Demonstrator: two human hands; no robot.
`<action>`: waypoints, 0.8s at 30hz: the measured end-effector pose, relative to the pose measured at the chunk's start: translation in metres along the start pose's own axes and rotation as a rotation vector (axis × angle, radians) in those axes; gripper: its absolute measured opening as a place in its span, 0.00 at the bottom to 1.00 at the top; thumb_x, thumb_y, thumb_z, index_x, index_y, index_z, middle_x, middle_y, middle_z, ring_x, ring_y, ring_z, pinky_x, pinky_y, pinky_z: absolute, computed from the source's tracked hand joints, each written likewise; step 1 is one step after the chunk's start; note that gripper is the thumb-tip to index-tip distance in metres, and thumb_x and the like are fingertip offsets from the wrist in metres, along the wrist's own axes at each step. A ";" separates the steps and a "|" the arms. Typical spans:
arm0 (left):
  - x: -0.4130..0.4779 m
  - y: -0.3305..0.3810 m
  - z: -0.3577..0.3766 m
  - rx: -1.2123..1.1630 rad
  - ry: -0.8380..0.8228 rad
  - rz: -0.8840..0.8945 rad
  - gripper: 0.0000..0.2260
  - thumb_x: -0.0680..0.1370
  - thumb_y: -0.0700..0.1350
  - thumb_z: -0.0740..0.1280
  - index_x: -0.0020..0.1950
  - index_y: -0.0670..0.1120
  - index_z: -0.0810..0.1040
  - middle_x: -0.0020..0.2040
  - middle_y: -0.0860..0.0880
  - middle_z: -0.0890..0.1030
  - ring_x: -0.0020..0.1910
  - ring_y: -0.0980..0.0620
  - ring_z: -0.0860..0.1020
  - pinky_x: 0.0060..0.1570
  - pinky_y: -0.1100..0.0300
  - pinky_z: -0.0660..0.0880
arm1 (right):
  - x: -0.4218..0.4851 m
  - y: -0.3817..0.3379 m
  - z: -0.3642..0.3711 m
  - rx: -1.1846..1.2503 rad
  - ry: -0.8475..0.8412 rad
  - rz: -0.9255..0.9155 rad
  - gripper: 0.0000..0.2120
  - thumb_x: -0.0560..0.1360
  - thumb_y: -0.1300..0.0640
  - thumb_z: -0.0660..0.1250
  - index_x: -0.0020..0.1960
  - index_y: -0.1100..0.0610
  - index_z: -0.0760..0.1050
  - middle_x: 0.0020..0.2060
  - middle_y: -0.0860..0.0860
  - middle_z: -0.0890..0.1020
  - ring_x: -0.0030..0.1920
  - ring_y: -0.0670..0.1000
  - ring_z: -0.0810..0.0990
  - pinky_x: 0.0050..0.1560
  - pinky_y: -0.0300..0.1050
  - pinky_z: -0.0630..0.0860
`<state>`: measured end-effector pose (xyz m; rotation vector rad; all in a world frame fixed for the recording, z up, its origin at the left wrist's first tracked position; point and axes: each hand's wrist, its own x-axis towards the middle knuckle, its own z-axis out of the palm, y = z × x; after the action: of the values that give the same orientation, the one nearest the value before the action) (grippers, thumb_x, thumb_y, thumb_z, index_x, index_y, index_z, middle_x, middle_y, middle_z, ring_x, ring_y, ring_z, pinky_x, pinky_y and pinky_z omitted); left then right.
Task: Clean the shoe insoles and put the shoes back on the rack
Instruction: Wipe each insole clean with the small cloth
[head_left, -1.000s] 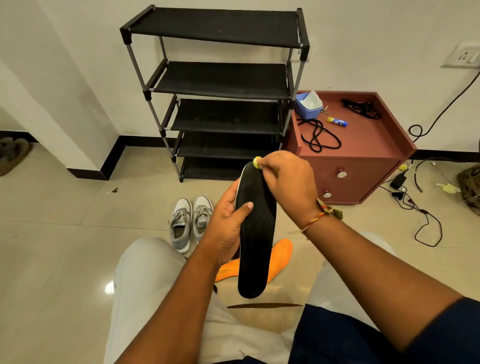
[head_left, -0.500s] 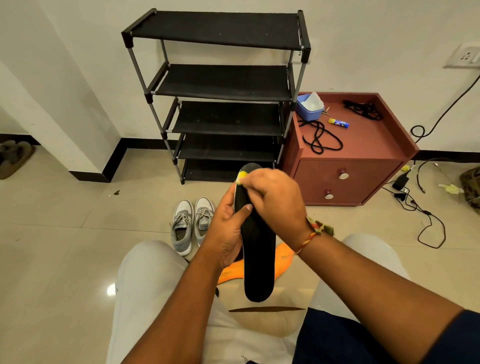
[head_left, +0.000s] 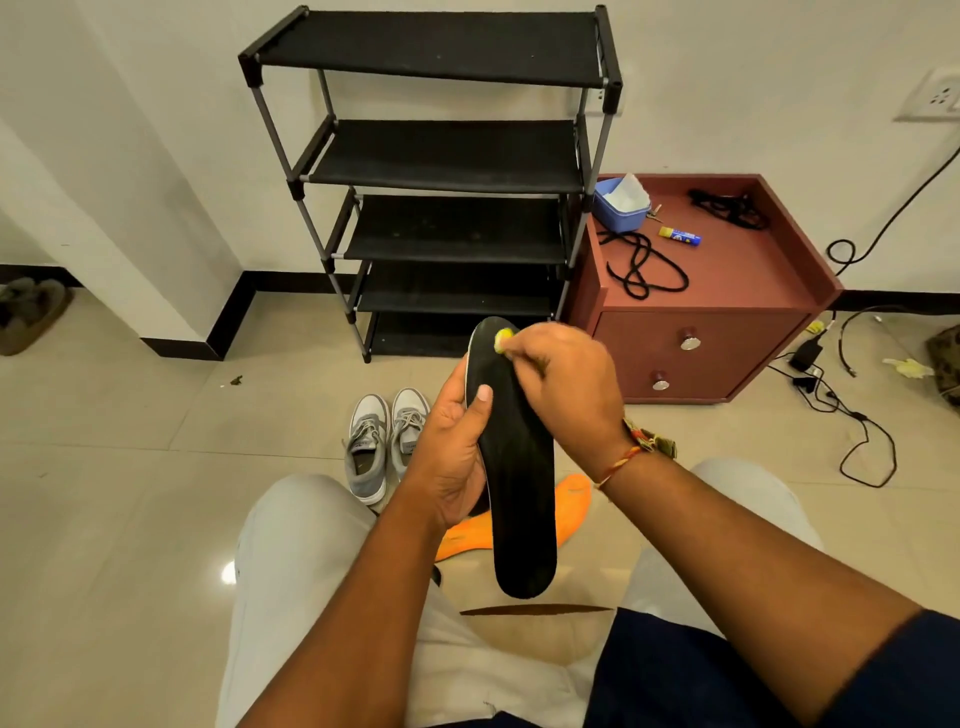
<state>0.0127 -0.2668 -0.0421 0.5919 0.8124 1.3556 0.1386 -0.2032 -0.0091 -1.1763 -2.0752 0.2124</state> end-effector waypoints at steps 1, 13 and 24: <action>0.000 0.001 0.000 -0.020 0.006 0.000 0.19 0.84 0.41 0.58 0.75 0.49 0.69 0.67 0.44 0.80 0.66 0.44 0.79 0.60 0.52 0.80 | -0.006 -0.006 0.002 0.007 -0.027 -0.049 0.06 0.77 0.59 0.69 0.50 0.56 0.84 0.45 0.50 0.85 0.48 0.52 0.82 0.50 0.51 0.79; 0.001 -0.002 -0.005 0.021 0.008 -0.038 0.18 0.86 0.43 0.55 0.75 0.50 0.69 0.68 0.45 0.80 0.67 0.44 0.78 0.65 0.48 0.77 | 0.018 0.004 -0.001 0.035 0.021 0.023 0.07 0.78 0.55 0.68 0.47 0.56 0.83 0.43 0.49 0.84 0.46 0.50 0.81 0.49 0.51 0.78; 0.006 0.003 -0.013 -0.227 0.227 -0.109 0.24 0.86 0.58 0.48 0.69 0.51 0.77 0.68 0.41 0.79 0.69 0.45 0.77 0.71 0.50 0.70 | -0.025 -0.027 0.016 0.064 -0.234 -0.206 0.08 0.76 0.61 0.66 0.48 0.56 0.84 0.44 0.51 0.85 0.46 0.53 0.82 0.50 0.49 0.77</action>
<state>0.0008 -0.2614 -0.0488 0.2158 0.8452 1.4060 0.1172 -0.2352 -0.0210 -0.9271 -2.3578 0.3283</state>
